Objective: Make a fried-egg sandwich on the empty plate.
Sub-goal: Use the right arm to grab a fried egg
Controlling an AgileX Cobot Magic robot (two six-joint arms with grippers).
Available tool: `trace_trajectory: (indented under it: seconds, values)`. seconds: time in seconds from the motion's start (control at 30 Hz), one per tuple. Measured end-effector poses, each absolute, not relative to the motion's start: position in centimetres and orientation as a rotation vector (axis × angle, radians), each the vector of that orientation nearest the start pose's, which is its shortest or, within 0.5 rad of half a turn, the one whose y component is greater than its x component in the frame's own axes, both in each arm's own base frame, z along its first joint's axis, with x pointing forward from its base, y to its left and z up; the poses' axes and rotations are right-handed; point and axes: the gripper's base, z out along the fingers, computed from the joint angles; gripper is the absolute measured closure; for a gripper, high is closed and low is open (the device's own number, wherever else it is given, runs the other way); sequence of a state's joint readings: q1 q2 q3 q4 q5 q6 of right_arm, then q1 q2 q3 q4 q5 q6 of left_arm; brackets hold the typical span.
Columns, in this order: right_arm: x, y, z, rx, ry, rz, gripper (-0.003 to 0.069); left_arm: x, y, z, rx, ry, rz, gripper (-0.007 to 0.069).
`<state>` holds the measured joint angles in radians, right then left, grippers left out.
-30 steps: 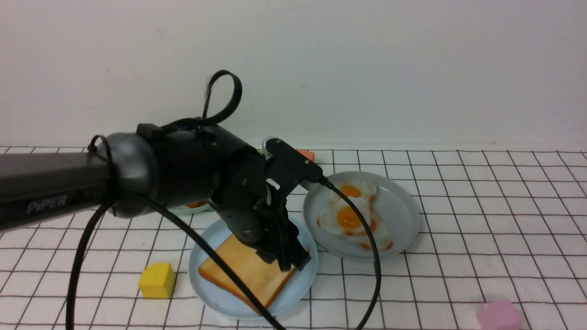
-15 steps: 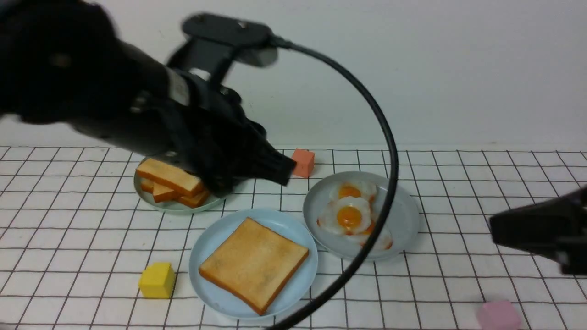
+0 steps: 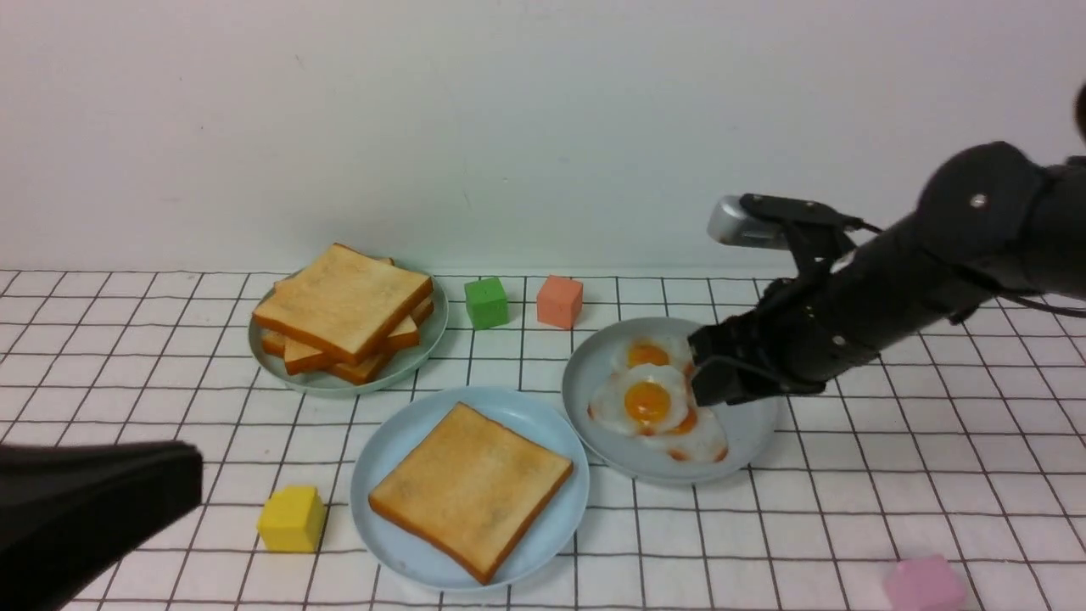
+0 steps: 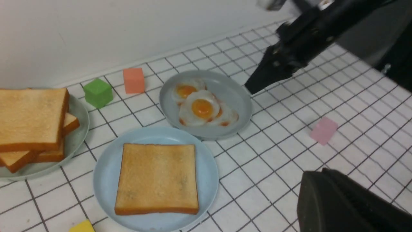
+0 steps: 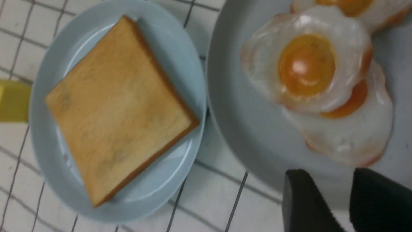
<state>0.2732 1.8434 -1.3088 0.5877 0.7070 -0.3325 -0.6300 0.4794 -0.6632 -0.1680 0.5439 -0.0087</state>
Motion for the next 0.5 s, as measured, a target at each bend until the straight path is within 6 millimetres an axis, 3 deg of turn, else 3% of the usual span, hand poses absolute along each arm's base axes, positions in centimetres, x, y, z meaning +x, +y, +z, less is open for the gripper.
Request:
trace_trajectory:
  seconds: [0.1, 0.2, 0.5]
  values:
    - [40.3, 13.5, 19.6, -0.253, 2.721, 0.671, 0.0345, 6.0, -5.3, 34.4, 0.473, 1.776, -0.648, 0.0638]
    - [42.2, 13.2, 18.2, -0.226, 2.762, 0.698, 0.033, 5.9, -5.3, 34.4, 0.466, 1.769, -0.654, 0.0638]
    - [44.0, 13.1, 18.1, -0.181, 2.695, 0.682, 0.0326, 6.0, -5.3, 34.5, 0.452, 1.755, -0.67, 0.0638]
